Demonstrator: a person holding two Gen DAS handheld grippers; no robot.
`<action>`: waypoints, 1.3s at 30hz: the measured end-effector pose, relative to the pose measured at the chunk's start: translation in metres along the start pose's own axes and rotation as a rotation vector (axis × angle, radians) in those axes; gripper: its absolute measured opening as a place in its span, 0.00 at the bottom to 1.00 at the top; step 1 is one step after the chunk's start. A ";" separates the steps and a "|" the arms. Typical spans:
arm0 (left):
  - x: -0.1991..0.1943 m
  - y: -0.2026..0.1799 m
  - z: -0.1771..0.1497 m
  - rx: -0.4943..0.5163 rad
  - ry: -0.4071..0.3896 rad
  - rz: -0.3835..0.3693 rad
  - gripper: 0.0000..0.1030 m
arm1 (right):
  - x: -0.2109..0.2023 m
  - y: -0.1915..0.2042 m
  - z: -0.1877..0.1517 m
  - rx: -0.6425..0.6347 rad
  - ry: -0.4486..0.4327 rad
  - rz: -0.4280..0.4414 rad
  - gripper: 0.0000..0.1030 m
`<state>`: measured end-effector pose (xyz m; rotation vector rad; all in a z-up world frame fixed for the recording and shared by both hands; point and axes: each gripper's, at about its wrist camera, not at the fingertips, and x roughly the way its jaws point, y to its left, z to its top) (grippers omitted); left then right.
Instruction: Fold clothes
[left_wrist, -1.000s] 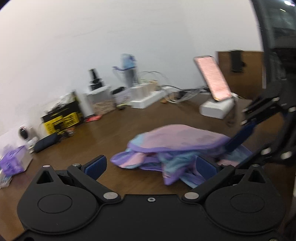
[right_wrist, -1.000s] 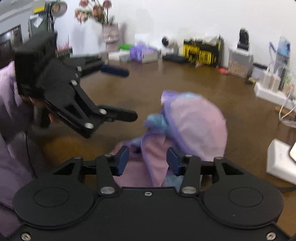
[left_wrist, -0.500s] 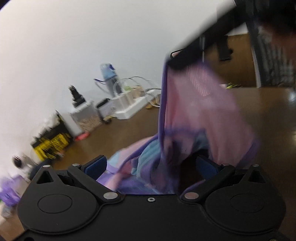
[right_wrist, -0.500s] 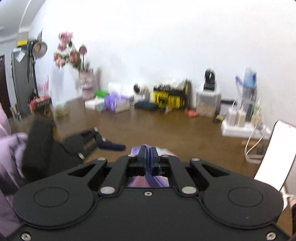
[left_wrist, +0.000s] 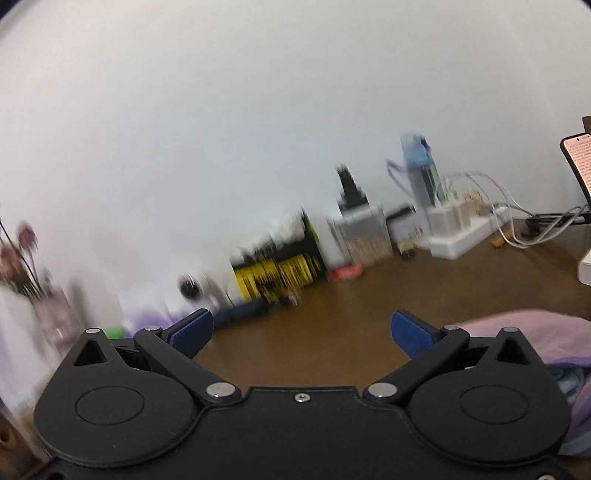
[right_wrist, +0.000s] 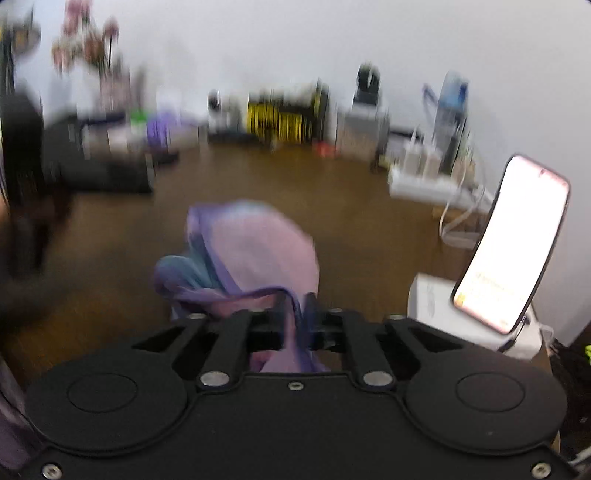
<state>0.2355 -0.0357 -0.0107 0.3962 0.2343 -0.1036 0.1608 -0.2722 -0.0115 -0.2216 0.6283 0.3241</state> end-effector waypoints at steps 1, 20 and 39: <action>-0.003 -0.003 -0.004 0.024 0.007 -0.016 1.00 | -0.004 0.005 -0.001 -0.026 -0.024 0.000 0.42; -0.024 0.003 -0.026 0.149 0.071 -0.121 1.00 | 0.044 0.041 0.027 -0.217 -0.105 0.021 0.11; 0.042 -0.098 0.005 0.152 0.198 -0.741 0.36 | 0.002 -0.056 0.019 0.108 -0.183 -0.011 0.12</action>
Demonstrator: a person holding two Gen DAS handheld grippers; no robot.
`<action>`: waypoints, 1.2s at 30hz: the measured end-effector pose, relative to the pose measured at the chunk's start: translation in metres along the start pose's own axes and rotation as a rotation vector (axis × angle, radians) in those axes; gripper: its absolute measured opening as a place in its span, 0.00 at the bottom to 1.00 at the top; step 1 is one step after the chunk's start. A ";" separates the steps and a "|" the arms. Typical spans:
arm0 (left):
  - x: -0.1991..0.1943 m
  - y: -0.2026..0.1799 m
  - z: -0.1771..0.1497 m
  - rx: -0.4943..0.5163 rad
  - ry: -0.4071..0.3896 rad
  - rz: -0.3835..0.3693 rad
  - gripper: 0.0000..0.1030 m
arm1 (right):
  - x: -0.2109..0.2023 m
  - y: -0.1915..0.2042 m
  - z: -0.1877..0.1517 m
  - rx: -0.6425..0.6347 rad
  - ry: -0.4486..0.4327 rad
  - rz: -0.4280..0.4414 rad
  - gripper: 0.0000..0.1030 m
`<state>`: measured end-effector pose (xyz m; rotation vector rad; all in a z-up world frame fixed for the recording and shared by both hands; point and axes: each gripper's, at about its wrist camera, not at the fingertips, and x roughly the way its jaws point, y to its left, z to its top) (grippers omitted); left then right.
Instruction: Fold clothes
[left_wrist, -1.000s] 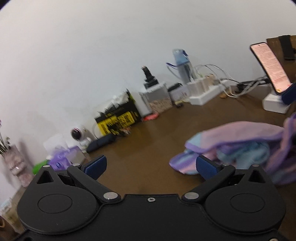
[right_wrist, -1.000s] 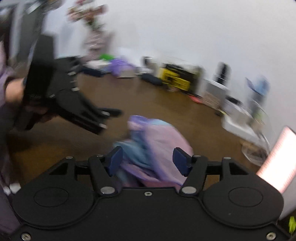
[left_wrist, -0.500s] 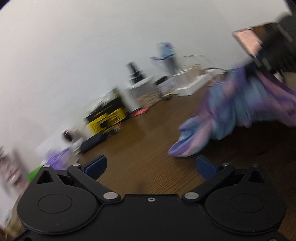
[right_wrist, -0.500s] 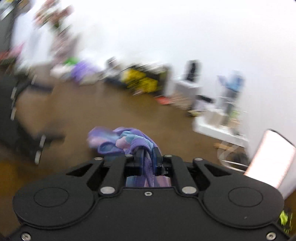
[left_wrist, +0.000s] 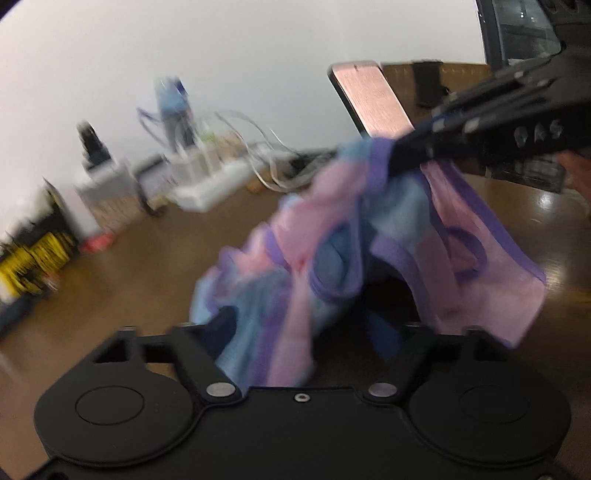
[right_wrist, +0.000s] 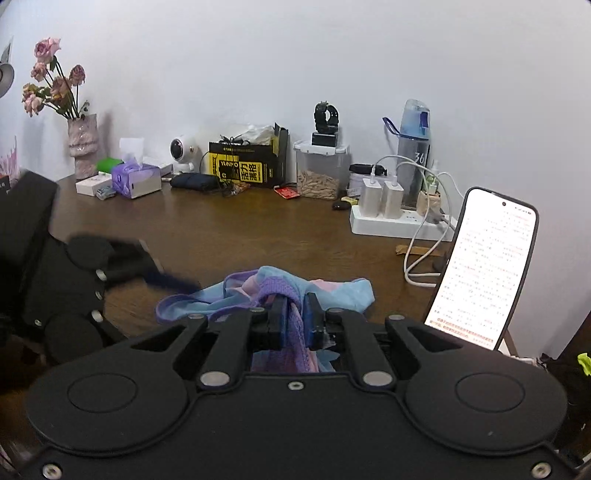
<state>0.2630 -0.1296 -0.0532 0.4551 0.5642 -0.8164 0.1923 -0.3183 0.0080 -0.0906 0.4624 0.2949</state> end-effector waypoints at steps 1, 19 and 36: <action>-0.002 0.005 -0.002 -0.021 -0.005 0.001 0.23 | -0.001 0.001 0.001 -0.002 -0.004 0.010 0.12; -0.133 0.115 -0.063 -0.331 -0.113 0.377 0.04 | 0.015 0.056 -0.004 -0.074 0.038 0.251 0.13; -0.179 0.087 -0.091 -0.279 -0.108 0.508 1.00 | 0.060 0.160 -0.009 -0.456 0.110 0.352 0.69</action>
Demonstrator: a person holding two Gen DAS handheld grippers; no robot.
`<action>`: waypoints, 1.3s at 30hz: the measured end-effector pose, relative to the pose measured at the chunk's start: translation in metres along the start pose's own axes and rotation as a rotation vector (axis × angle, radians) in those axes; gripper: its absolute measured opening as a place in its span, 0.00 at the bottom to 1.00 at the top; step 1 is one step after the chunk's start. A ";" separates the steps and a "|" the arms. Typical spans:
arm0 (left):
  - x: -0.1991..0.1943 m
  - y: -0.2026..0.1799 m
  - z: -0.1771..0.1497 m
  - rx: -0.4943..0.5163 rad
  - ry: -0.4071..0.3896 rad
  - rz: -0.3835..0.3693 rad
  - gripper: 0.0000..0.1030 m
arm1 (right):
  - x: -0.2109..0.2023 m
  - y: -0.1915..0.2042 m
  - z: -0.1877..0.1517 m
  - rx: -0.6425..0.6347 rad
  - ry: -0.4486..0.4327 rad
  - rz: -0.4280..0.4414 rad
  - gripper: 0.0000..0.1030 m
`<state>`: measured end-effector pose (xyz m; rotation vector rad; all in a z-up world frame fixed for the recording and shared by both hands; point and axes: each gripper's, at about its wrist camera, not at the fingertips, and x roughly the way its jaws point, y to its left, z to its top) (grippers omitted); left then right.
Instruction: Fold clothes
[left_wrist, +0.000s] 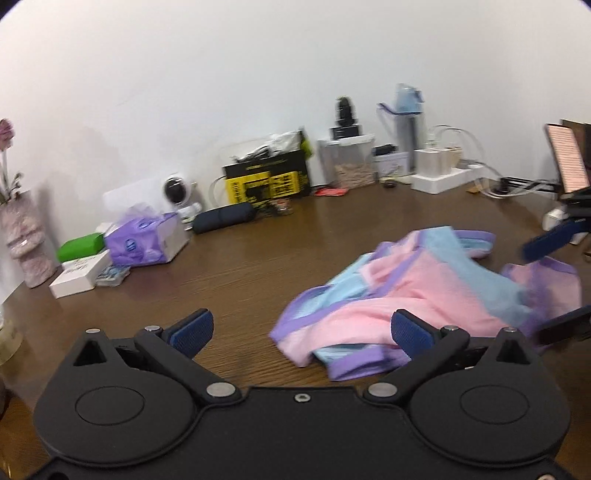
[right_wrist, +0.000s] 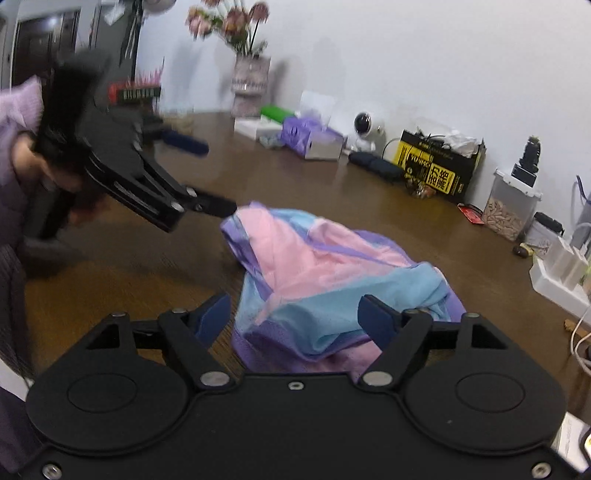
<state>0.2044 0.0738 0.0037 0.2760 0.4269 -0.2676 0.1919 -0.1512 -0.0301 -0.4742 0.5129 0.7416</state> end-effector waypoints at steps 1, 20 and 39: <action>-0.002 -0.003 -0.002 0.014 -0.003 -0.006 1.00 | 0.005 0.001 0.000 -0.009 0.026 0.013 0.44; -0.010 -0.058 -0.009 0.087 -0.057 -0.155 1.00 | 0.056 -0.137 -0.004 0.271 0.174 -0.230 0.28; 0.010 -0.067 -0.018 0.069 -0.010 -0.150 1.00 | -0.011 -0.064 0.000 0.160 0.027 0.047 0.44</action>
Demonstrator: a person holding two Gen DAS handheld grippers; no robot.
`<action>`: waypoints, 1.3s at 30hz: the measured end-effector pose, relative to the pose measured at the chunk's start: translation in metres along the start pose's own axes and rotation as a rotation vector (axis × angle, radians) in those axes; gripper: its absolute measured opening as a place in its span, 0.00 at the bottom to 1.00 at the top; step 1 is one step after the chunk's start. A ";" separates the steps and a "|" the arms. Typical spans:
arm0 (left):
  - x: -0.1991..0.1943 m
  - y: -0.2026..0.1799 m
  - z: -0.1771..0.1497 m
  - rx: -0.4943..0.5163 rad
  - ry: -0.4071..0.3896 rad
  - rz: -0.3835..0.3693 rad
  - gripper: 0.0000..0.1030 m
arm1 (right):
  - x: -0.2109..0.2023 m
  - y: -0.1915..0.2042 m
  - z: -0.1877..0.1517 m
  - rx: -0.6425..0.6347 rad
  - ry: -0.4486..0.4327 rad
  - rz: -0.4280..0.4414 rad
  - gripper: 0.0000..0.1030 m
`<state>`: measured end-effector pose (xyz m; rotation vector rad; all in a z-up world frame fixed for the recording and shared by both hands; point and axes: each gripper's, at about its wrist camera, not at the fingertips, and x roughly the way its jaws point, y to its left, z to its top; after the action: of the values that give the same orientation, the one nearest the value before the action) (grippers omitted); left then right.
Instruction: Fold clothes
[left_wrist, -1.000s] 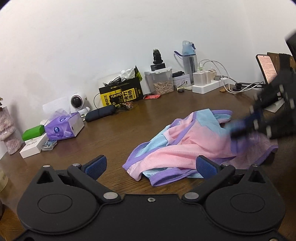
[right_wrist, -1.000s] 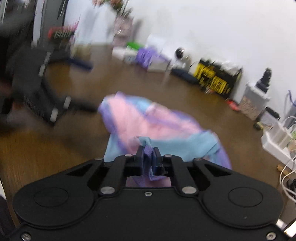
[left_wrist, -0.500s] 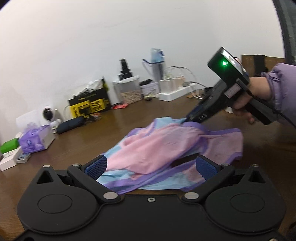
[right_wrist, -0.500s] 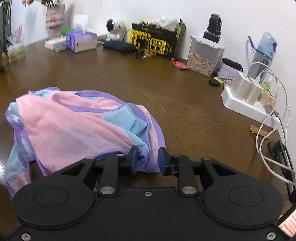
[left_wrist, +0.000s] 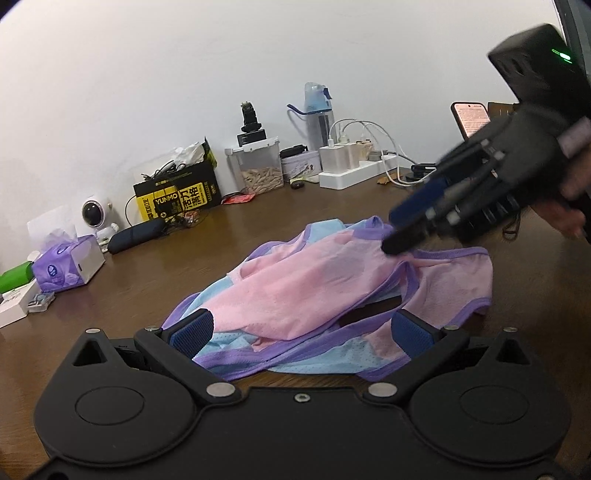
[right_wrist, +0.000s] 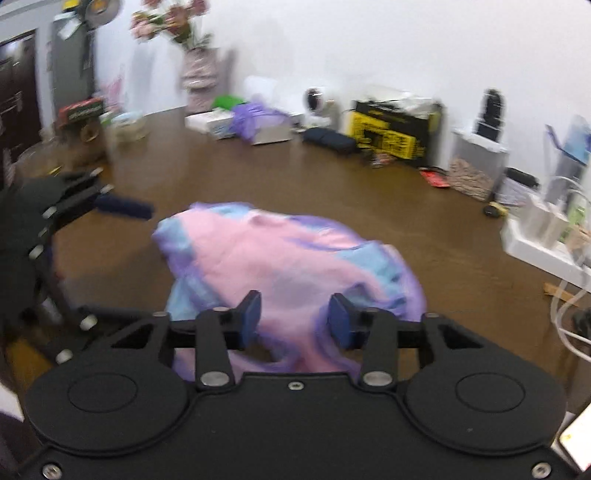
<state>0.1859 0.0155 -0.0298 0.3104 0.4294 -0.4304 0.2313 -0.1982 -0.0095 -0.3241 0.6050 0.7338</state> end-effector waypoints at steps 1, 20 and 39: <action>-0.001 0.003 0.000 -0.011 0.004 0.001 1.00 | 0.002 0.003 -0.001 -0.017 0.008 0.008 0.42; 0.035 -0.031 0.019 0.238 -0.019 0.185 1.00 | -0.043 0.002 0.023 -0.038 -0.143 -0.130 0.05; 0.013 -0.002 0.029 0.238 -0.005 0.314 0.31 | -0.027 0.015 -0.003 -0.053 -0.063 -0.172 0.45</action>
<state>0.2051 -0.0016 -0.0113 0.5976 0.3174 -0.1740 0.2041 -0.2030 0.0041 -0.3952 0.4917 0.5930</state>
